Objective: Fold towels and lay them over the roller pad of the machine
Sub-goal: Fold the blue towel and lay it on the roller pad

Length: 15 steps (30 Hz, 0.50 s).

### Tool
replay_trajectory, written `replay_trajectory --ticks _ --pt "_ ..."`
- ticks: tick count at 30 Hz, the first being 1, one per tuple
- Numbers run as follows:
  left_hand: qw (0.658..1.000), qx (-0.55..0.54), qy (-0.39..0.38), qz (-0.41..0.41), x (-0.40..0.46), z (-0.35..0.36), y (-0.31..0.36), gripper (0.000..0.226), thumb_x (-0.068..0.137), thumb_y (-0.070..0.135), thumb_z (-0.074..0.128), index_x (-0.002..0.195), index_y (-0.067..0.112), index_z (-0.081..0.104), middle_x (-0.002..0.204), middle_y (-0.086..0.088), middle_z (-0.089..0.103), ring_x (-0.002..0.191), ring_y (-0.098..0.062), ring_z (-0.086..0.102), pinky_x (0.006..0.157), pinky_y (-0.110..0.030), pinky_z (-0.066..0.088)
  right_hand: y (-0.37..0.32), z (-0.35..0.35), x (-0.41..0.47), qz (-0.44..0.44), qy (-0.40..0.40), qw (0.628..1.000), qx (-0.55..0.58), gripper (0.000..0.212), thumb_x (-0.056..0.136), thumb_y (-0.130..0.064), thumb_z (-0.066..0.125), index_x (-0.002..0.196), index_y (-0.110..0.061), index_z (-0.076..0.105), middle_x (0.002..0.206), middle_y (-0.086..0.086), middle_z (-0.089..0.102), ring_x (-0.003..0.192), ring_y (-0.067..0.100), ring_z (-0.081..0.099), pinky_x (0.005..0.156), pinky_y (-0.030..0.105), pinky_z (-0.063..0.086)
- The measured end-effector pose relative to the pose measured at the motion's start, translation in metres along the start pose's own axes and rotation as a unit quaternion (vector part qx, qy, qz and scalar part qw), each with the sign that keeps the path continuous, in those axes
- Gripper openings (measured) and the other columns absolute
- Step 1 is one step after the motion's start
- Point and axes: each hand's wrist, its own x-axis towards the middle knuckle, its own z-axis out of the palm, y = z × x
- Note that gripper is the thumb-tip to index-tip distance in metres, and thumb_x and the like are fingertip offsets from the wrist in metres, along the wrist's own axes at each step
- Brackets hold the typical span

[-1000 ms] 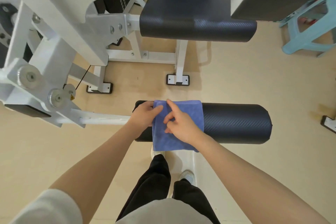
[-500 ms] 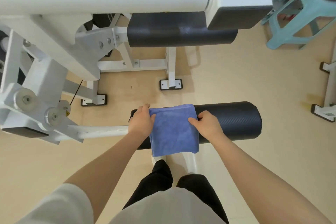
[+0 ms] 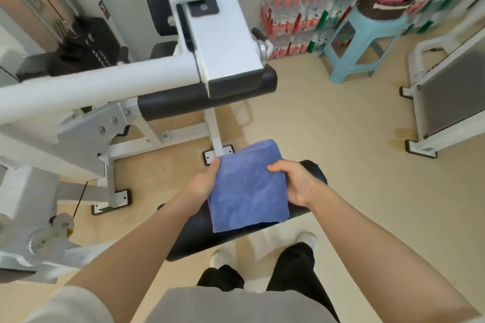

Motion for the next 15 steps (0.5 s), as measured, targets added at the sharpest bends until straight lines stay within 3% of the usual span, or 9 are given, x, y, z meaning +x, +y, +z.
replay_trajectory --ticks 4,7,9,12,15 --pt "0.956 -0.262 -0.127 -0.031 0.01 0.039 0.033 0.049 0.091 0.058 0.043 0.117 0.023 0.064 0.118 -0.001 0.068 0.11 -0.019 0.063 0.103 -0.038 0.042 -0.036 -0.041 -0.015 -0.061 -0.005 0.994 0.094 0.026 0.082 -0.023 0.051 0.094 -0.013 0.071 0.089 0.007 0.072 0.083 0.023 0.069 0.082 0.037 0.046" --pt "0.919 -0.361 -0.157 -0.017 0.019 0.082 0.059 0.05 0.093 0.055 0.038 0.123 0.022 0.061 0.124 -0.003 0.064 0.112 -0.021 0.062 0.101 -0.039 0.042 -0.055 -0.089 -0.021 -0.056 0.011 0.993 0.105 0.031 0.089 -0.031 0.046 0.102 -0.013 0.067 0.094 0.007 0.071 0.087 0.024 0.068 0.082 0.037 0.047" --pt "0.915 -0.365 -0.173 -0.012 0.022 0.119 0.082 0.051 0.092 0.055 0.039 0.121 0.021 0.062 0.121 -0.004 0.066 0.109 -0.021 0.064 0.093 -0.039 0.046 -0.066 -0.124 -0.024 -0.035 0.052 0.996 0.06 0.03 0.093 -0.033 0.048 0.109 -0.014 0.065 0.099 0.007 0.071 0.089 0.023 0.068 0.081 0.036 0.05" --pt "0.935 -0.308 -0.173 -0.018 0.027 0.18 0.116 0.037 0.093 0.038 0.05 0.117 0.012 0.062 0.116 -0.009 0.068 0.104 -0.022 0.066 0.088 -0.035 0.049 -0.088 -0.181 -0.027 -0.037 0.08 0.996 -0.035 0.035 0.097 -0.036 0.044 0.123 -0.017 0.055 0.11 0.006 0.068 0.097 0.02 0.067 0.079 0.032 0.053" --pt "0.953 -0.274 -0.126 -0.034 0.04 0.238 0.148 0.025 0.092 0.027 0.054 0.111 0.011 0.062 0.11 -0.013 0.068 0.095 -0.026 0.067 0.081 -0.036 0.053 -0.117 -0.237 -0.042 -0.03 0.086 0.994 -0.064 0.044 0.095 -0.05 0.039 0.125 -0.02 0.051 0.119 0.004 0.065 0.106 0.019 0.064 0.083 0.033 0.051"
